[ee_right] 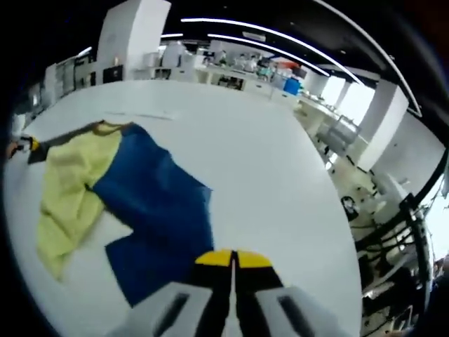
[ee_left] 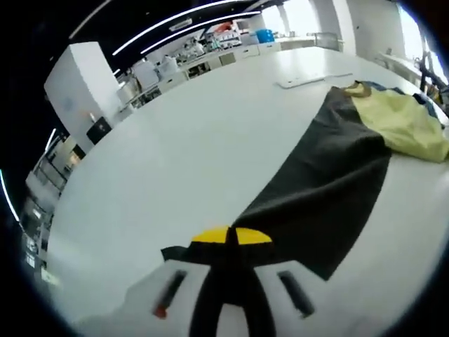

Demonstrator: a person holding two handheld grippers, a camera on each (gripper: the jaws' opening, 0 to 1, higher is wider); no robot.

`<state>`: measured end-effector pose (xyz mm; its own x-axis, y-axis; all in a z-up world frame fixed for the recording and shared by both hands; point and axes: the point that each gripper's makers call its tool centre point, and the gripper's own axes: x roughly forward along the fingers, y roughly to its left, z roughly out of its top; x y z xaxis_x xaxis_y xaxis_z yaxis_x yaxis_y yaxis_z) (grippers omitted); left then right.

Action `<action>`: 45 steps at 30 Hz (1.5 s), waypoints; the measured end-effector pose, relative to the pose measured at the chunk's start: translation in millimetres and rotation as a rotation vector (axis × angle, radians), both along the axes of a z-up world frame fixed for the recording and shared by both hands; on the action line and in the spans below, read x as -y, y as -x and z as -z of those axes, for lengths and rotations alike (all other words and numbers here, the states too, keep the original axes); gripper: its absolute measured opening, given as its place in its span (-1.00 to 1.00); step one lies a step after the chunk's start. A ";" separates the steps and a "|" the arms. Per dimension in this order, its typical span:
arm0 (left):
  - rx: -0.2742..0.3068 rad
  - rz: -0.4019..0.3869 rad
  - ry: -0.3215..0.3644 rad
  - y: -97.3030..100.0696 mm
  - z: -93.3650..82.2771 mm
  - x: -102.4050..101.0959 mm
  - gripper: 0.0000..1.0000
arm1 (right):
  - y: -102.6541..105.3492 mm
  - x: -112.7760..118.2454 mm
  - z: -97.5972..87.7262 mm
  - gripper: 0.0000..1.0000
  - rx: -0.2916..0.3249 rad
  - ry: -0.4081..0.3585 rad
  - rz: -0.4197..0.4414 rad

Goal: Fold the garment on the visible template until the final outline fits inside the template.

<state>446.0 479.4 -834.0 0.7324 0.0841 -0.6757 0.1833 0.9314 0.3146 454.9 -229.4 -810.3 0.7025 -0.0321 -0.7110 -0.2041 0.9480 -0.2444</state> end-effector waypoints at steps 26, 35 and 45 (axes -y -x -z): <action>0.137 0.018 0.165 17.2 -43.8 25.9 0.53 | 21.2 -88.8 -27.9 -0.10 0.029 -0.218 -0.261; 0.193 0.058 0.283 40.2 -63.1 49.9 0.83 | 43.7 -116.3 -16.6 -0.06 -0.035 -0.242 -0.357; 0.221 0.157 0.414 72.1 -78.3 94.2 0.98 | 66.5 -132.7 -4.4 -0.04 -0.101 -0.256 -0.401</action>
